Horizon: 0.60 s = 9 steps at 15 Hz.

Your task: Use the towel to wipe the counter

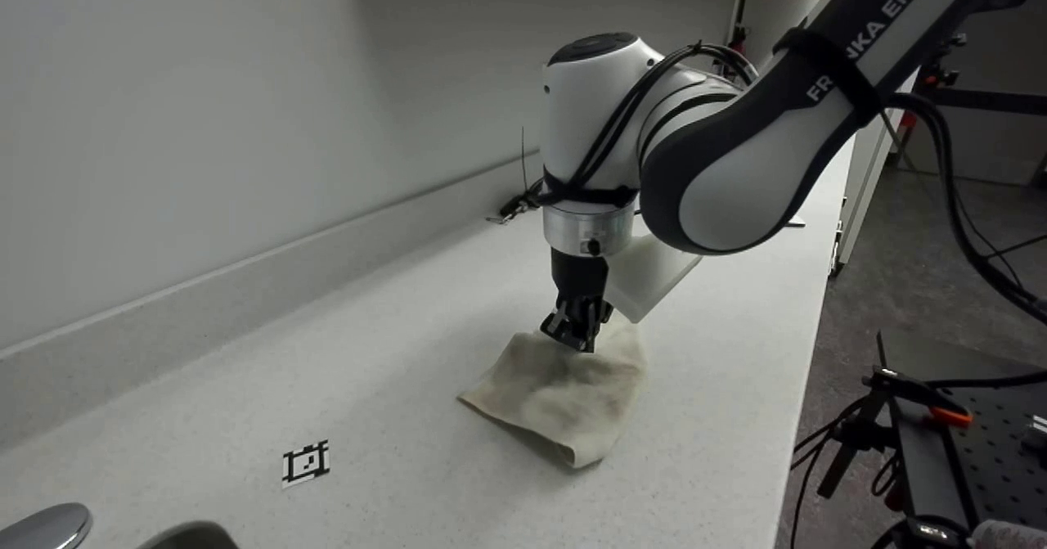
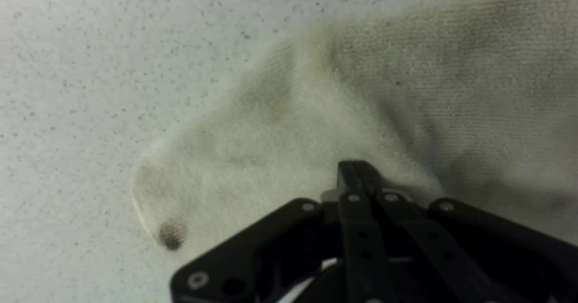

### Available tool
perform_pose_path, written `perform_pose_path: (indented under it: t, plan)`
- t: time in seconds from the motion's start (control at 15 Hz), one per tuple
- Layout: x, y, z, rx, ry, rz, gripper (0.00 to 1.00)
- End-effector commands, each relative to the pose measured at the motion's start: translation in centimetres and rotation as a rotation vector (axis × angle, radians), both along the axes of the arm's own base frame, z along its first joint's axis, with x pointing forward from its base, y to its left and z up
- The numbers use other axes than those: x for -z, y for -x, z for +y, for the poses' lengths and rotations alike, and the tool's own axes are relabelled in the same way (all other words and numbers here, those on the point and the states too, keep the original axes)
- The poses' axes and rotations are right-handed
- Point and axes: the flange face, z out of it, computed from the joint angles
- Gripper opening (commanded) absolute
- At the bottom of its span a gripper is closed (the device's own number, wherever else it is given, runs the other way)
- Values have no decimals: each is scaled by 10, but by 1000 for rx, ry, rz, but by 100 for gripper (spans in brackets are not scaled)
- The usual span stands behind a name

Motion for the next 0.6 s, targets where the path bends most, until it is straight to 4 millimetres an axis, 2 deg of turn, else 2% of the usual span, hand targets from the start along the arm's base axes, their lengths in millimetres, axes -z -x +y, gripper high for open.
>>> perform_pose_path:
  t: [0.0, 0.33, 0.53]
  plan:
    - [11, -14, -26, 0, 13, 7, 0]
    - [23, -19, -65, 67, 16, 15, 0]
    - [30, -13, -108, 150, 44, 22, 0]
